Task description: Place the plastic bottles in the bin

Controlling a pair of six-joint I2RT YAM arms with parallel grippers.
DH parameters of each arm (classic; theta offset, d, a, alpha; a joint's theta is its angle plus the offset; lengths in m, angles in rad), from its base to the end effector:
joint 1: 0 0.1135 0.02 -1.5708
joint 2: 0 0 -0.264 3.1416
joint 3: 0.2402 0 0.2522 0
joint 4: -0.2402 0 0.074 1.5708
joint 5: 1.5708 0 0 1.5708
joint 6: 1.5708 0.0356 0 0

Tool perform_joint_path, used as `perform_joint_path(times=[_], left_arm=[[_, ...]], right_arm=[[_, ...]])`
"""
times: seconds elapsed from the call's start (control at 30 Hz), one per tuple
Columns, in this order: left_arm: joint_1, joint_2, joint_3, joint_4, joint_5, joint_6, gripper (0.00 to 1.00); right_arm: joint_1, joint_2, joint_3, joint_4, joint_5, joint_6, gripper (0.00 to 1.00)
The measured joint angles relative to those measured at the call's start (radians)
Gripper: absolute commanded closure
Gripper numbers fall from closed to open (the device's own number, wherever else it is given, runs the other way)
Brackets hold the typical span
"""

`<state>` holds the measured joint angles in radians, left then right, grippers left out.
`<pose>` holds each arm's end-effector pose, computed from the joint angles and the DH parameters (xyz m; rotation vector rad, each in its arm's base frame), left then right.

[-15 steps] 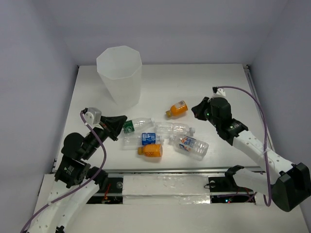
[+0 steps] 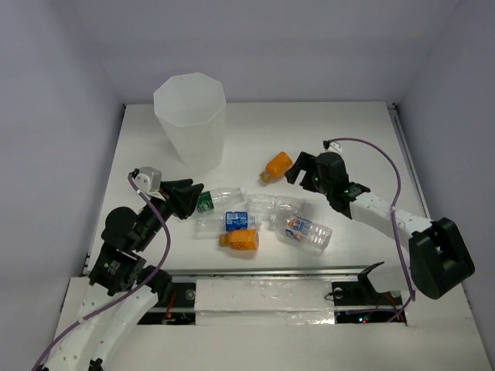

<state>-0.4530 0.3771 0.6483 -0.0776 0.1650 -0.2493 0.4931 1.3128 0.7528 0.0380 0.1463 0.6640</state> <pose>0.0888 -0.0497 0.3551 0.2839 1.3865 -0.6979 0.2550 0.1312 0.2350 0.2720 2.1165 0.5435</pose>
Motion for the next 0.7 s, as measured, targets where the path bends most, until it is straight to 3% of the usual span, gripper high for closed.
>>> perform_joint_path(times=[0.47, 0.7], left_arm=[[0.003, 0.008, 0.000, -0.003, -0.013, -0.002, 0.45], [0.003, 0.008, 0.000, -0.004, -0.017, -0.002, 0.44]], right_arm=[[0.000, 0.273, 0.173, 0.105, -0.020, 0.052, 0.02], [0.000, 0.451, 0.329, 0.087, 0.007, 0.074, 0.06]])
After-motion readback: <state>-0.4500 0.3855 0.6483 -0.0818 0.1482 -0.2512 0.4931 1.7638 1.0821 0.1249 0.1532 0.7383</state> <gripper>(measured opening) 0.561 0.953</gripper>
